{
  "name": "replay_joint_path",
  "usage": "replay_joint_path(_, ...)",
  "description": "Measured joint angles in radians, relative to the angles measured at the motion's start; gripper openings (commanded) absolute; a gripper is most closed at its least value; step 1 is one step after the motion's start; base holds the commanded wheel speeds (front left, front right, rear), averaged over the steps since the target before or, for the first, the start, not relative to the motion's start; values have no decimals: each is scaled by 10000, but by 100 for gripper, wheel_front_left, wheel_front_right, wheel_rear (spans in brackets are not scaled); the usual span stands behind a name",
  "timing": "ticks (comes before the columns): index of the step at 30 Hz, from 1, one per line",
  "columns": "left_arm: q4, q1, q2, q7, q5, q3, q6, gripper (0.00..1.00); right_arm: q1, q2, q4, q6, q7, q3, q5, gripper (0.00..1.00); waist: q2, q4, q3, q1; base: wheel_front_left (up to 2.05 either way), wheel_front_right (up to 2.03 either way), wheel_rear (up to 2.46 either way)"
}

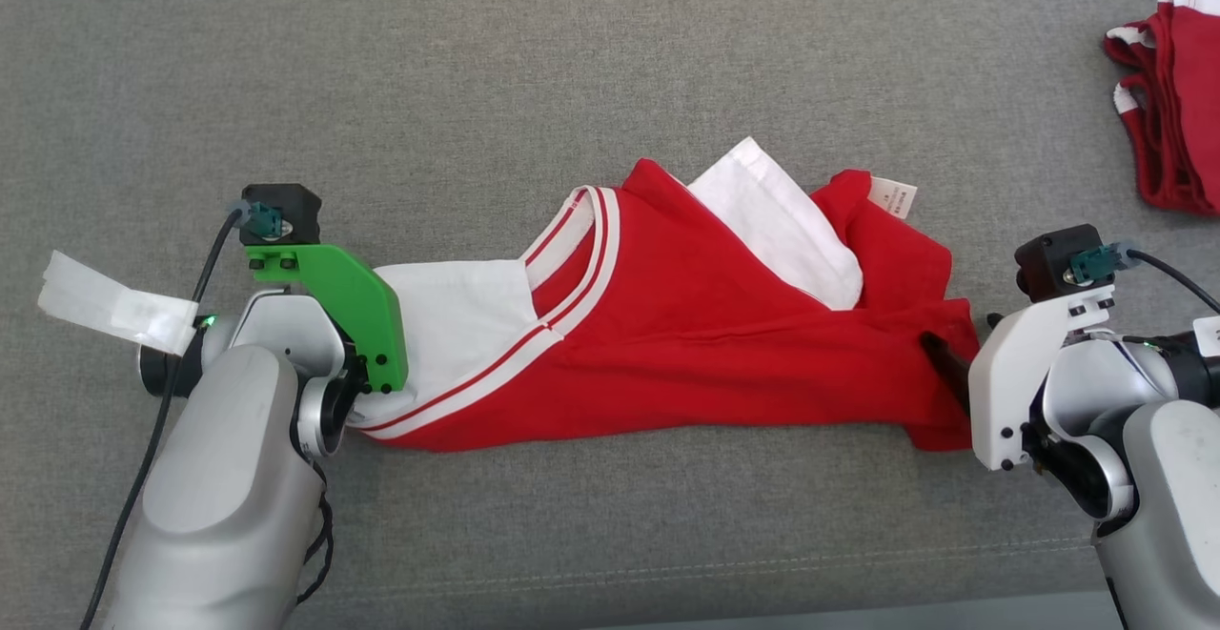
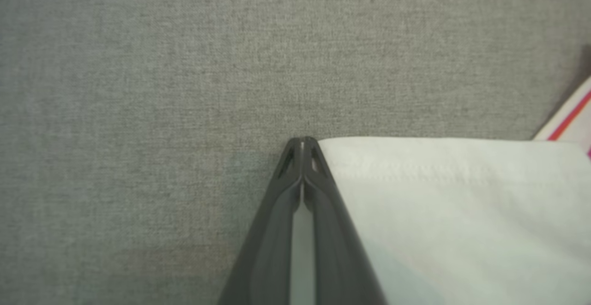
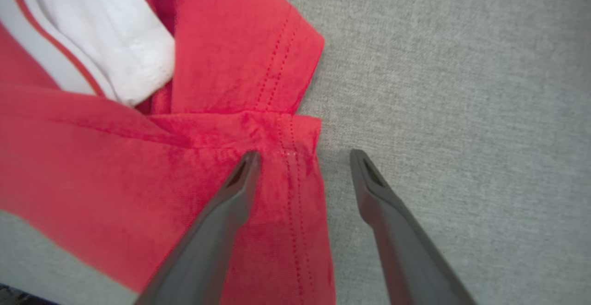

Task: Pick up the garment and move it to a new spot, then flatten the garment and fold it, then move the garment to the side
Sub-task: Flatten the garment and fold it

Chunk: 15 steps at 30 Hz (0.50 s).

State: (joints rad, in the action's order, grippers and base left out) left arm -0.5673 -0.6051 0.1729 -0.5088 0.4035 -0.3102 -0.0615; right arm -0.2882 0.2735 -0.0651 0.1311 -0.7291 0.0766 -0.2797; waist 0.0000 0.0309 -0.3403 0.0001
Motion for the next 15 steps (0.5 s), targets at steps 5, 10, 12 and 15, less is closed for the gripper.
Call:
replay_joint_path(5,-104,-107,-8,88,12,-29,8,0,-3,-142,-171,0,-15,-81,-61,89,0,-63,-102,0,0,0,0)
replay_joint_path(10,-209,-193,-33,192,88,-63,13,0,-10,-174,-205,4,12,-77,-59,29,0,-126,-142,0,0,0,0)
replay_joint_path(12,-249,-212,-42,255,98,-77,42,0,-17,-173,-192,6,82,-75,-25,28,0,-138,-140,0,0,0,0)
replay_joint_path(15,-322,-233,-59,276,113,-100,44,0,-12,-155,-142,4,81,-98,19,42,0,-134,-102,0,0,0,0)
